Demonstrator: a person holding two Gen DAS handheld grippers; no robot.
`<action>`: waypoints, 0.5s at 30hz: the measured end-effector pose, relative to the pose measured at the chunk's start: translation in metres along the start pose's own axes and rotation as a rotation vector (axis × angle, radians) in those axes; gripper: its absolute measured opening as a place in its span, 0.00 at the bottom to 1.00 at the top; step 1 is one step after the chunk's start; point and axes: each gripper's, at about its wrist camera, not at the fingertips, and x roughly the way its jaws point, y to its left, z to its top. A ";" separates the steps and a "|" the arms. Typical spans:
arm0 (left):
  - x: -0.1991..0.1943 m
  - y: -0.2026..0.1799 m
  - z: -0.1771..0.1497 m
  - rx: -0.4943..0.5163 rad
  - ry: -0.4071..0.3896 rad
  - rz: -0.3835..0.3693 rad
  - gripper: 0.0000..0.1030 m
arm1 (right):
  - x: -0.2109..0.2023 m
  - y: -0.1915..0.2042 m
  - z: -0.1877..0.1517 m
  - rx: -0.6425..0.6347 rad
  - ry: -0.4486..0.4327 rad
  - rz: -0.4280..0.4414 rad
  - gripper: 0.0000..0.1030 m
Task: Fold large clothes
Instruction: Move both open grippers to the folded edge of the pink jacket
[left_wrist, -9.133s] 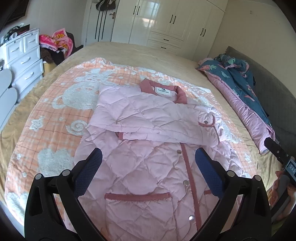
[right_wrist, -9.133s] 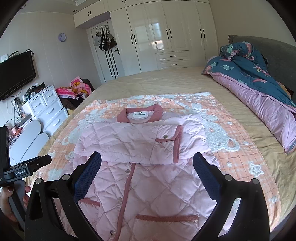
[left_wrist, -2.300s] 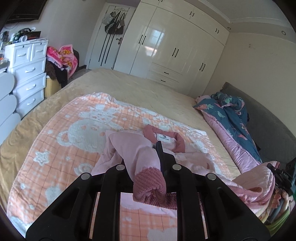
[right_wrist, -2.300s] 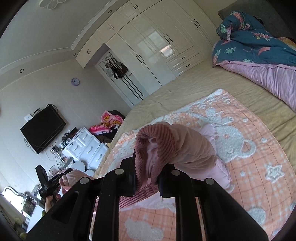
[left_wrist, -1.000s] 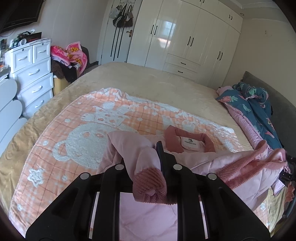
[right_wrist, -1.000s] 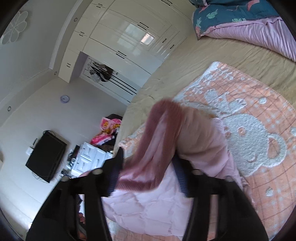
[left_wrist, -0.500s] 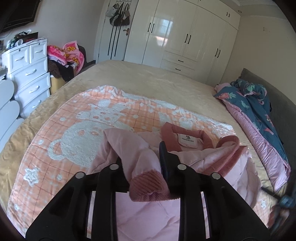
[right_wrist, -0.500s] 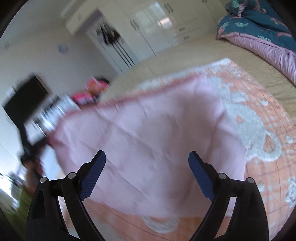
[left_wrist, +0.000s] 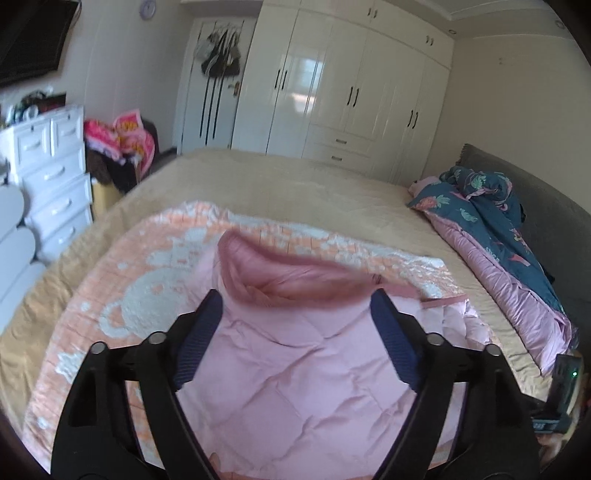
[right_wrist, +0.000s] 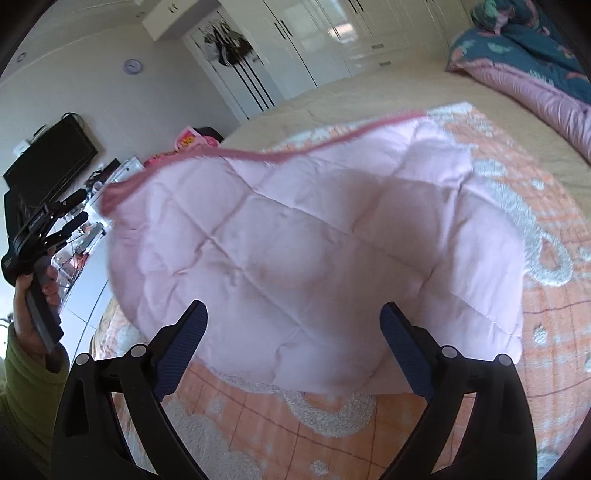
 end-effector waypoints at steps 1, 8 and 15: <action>-0.006 -0.001 0.002 0.007 -0.014 0.005 0.81 | -0.008 0.001 0.001 -0.007 -0.021 -0.003 0.92; -0.020 0.006 -0.009 0.057 -0.014 0.071 0.91 | -0.056 0.000 0.002 -0.072 -0.139 -0.096 0.96; 0.004 0.046 -0.053 0.029 0.119 0.141 0.91 | -0.059 -0.030 0.000 -0.073 -0.124 -0.233 0.96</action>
